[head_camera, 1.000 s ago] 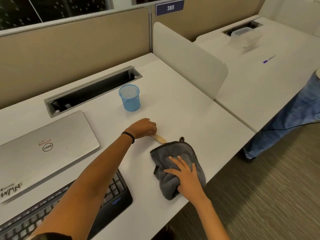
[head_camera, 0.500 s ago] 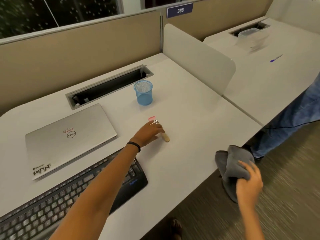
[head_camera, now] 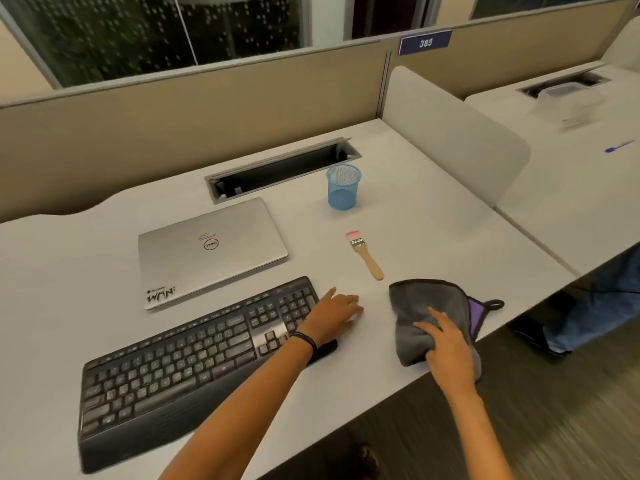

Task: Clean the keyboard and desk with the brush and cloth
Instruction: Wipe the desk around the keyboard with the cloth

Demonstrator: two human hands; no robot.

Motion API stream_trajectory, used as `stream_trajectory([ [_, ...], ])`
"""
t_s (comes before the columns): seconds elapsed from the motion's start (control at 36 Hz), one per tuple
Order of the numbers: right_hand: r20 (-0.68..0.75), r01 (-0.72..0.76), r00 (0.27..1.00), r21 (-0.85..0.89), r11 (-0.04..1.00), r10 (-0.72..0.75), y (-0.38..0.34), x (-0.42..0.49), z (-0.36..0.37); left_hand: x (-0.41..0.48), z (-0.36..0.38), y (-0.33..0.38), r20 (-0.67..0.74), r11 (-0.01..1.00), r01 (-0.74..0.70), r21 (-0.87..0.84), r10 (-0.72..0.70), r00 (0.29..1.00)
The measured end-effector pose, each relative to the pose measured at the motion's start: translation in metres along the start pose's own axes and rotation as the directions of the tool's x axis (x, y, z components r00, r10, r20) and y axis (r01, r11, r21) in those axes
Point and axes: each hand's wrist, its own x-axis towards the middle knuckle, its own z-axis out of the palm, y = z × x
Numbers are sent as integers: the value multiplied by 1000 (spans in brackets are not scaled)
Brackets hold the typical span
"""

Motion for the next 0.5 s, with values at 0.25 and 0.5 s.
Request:
stream_trajectory([
  [0.25, -100, -198, 969, 238, 951, 226, 14, 30, -52, 1, -16, 13, 43, 996, 41, -76, -38, 998],
  [0.5, 72, -87, 995, 194, 977, 75, 6, 71, -120, 53, -86, 94, -237, 844, -299, -445, 211, 948],
])
